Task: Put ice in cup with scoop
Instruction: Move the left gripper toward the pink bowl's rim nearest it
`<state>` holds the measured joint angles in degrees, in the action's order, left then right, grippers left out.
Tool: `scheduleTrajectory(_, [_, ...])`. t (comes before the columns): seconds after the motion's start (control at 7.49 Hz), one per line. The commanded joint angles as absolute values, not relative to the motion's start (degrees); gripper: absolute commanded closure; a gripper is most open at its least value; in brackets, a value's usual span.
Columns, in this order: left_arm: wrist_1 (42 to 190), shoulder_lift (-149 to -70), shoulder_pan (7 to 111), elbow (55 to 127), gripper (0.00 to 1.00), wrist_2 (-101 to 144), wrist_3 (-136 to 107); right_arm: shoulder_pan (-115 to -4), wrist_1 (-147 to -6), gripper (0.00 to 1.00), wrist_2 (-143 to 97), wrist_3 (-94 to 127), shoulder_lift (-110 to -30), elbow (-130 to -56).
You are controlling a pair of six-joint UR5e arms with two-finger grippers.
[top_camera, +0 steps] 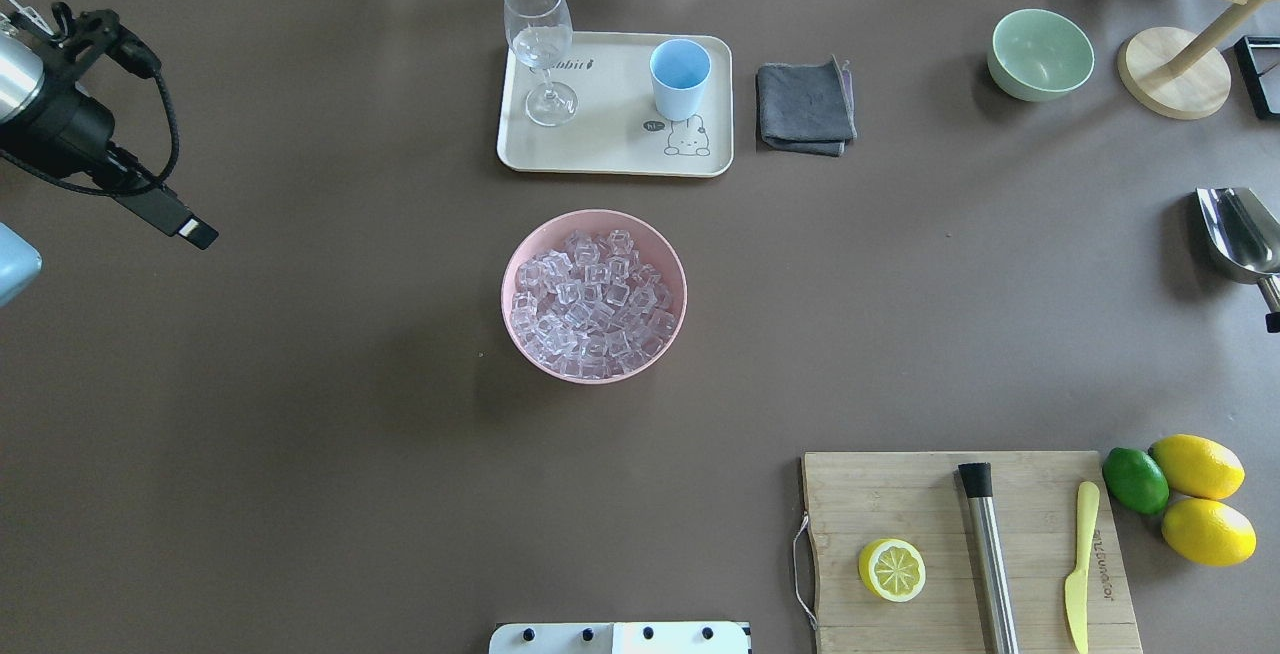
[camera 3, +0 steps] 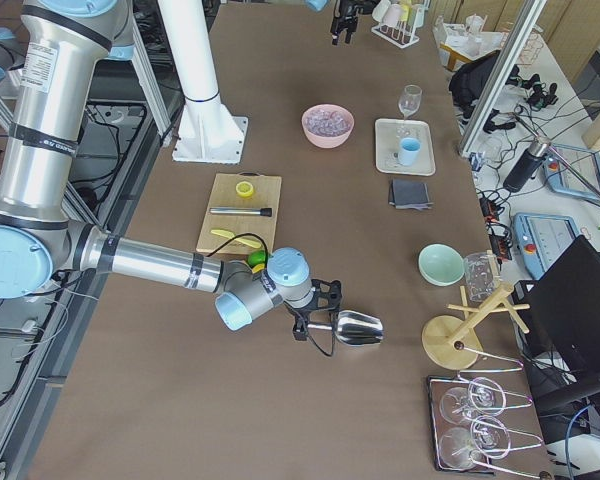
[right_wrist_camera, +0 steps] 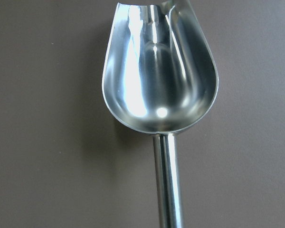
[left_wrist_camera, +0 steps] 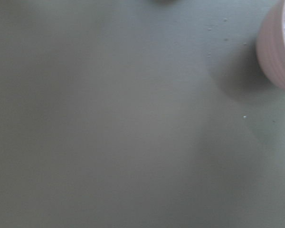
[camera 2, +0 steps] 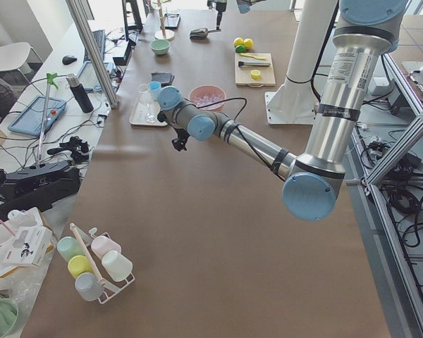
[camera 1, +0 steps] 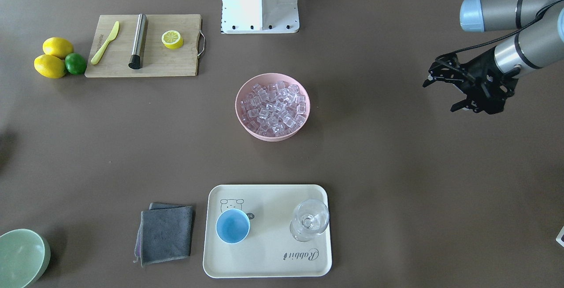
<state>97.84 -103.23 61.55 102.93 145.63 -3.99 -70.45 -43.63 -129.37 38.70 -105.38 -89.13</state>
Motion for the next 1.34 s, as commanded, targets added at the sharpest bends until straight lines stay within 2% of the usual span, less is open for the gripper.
scheduleTrajectory(0.0, [113.2,-106.2,51.9,102.5,0.01,137.8,-3.9,-69.1,-43.5,0.17,-127.6,39.9,-105.4,-89.0])
scheduleTrajectory(0.4, [129.9,-107.9,41.4,98.9,0.01,123.6,2.4,-68.0,-43.4,0.21,-125.5,41.1,-104.5,-87.4])
scheduleTrajectory(0.67, [130.0,-111.5,38.6,95.6,0.01,123.6,2.7,-66.5,-43.3,0.28,-124.1,42.3,-104.4,-87.2])
scheduleTrajectory(0.93, [130.3,-115.7,37.4,91.7,0.01,123.0,2.7,-66.0,-43.2,0.4,-123.8,42.3,-104.3,-87.1])
scheduleTrajectory(1.2, [131.2,-117.4,37.4,87.7,0.01,123.0,7.3,-65.5,-43.2,0.43,-122.8,42.3,-104.3,-87.0])
